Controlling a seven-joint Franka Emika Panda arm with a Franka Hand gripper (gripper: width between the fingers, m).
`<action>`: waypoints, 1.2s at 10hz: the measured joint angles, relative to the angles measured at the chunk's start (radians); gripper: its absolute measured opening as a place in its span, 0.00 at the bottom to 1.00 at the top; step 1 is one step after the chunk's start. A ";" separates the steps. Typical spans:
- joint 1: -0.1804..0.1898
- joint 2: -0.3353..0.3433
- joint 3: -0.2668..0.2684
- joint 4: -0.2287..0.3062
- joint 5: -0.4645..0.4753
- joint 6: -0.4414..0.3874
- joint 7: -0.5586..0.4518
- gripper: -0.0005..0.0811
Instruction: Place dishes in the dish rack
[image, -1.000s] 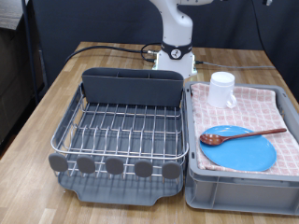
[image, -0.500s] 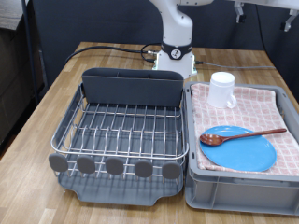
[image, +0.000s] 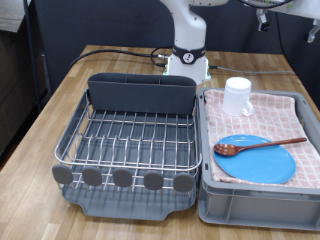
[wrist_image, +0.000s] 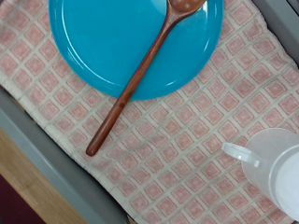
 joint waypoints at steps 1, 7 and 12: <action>0.000 0.025 0.012 0.018 -0.040 0.008 0.057 0.99; 0.000 0.195 0.033 0.031 -0.352 0.168 0.375 0.99; 0.016 0.248 0.041 0.025 -0.445 0.203 0.516 0.99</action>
